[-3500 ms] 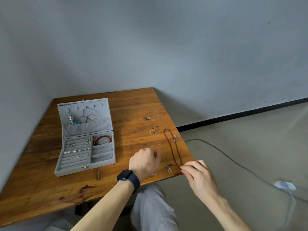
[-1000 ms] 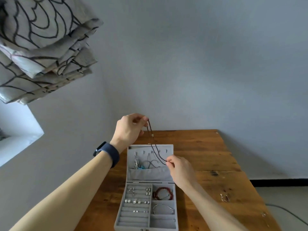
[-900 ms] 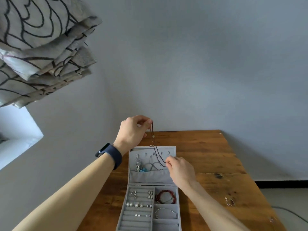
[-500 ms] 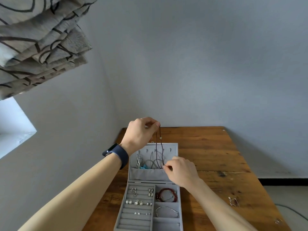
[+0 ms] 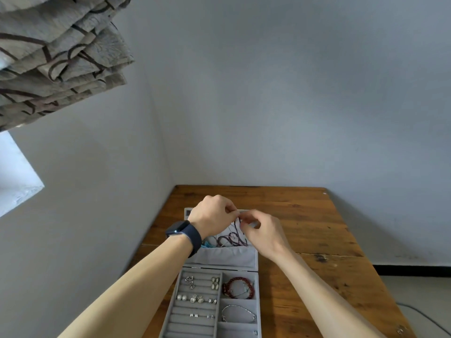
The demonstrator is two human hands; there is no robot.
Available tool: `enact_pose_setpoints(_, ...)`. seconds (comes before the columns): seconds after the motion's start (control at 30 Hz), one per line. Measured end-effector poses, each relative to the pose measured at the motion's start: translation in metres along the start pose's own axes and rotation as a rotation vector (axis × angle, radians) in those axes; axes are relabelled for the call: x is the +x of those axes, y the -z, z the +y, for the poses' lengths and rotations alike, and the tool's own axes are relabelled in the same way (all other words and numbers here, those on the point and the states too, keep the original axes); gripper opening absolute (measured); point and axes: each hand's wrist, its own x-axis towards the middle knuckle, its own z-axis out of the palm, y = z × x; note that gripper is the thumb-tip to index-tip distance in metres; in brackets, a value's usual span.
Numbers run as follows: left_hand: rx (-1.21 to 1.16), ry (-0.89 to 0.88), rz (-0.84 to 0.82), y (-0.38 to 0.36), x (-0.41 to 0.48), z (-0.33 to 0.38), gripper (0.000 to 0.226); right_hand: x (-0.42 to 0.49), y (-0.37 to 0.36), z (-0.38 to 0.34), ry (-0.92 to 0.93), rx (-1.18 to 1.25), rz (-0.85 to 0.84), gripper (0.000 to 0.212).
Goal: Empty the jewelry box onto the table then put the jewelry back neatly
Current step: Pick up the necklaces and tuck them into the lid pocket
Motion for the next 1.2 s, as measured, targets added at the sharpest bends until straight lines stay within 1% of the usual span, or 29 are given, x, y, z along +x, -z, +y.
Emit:
enact_pose_setpoints(0.07,0.002,0.017,-0.006,-0.005,0.001,-0.002,0.020,0.003,-0.002,0.001,0.020,-0.032,0.010,0.013)
enact_pose_setpoints(0.13,0.022,0.029,-0.003,-0.011,0.000,-0.005,0.020,0.006,-0.005,0.003,0.045,-0.138,0.052,0.013)
enact_pose_setpoints(0.23,0.204,0.013,0.094,-0.018,-0.001,-0.011,0.021,0.009,-0.007,0.010,0.129,-0.333,0.160,0.015)
enact_pose_setpoints(0.3,0.337,-0.031,0.165,-0.024,-0.001,-0.019,0.022,0.011,-0.009,0.014,0.199,-0.410,0.198,0.013)
enact_pose_setpoints(0.4,0.406,-0.076,0.216,-0.032,0.000,-0.030,0.024,0.016,-0.011,0.019,0.286,-0.500,0.281,0.010)
enact_pose_setpoints(0.47,0.404,-0.091,0.208,-0.035,0.003,-0.036,0.024,0.019,-0.013,0.023,0.301,-0.526,0.324,0.010)
enact_pose_setpoints(0.5,0.393,-0.085,0.186,-0.035,0.005,-0.038,0.023,0.021,-0.014,0.023,0.289,-0.524,0.316,0.010)
enact_pose_setpoints(0.6,0.318,-0.047,0.111,-0.035,0.011,-0.040,0.023,0.023,-0.017,0.027,0.286,-0.510,0.247,0.011)
enact_pose_setpoints(0.7,0.291,-0.037,0.108,-0.034,0.014,-0.038,0.024,0.023,-0.019,0.027,0.298,-0.497,0.173,0.021)
enact_pose_setpoints(0.77,0.293,-0.041,0.123,-0.034,0.016,-0.036,0.022,0.024,-0.020,0.026,0.301,-0.511,0.166,0.023)
enact_pose_setpoints(0.93,0.303,-0.066,0.167,-0.036,0.015,-0.035,0.022,0.025,-0.024,0.024,0.339,-0.591,0.246,0.009)
enact_pose_setpoints(1.07,0.350,-0.080,0.217,-0.037,0.013,-0.035,0.025,0.023,-0.028,0.022,0.341,-0.608,0.286,0.007)
enact_pose_setpoints(1.13,0.328,-0.085,0.250,-0.037,0.012,-0.037,0.029,0.022,-0.029,0.019,0.334,-0.610,0.304,0.007)
enact_pose_setpoints(1.2,0.299,-0.099,0.266,-0.037,0.011,-0.040,0.028,0.020,-0.028,0.018,0.332,-0.635,0.297,0.007)
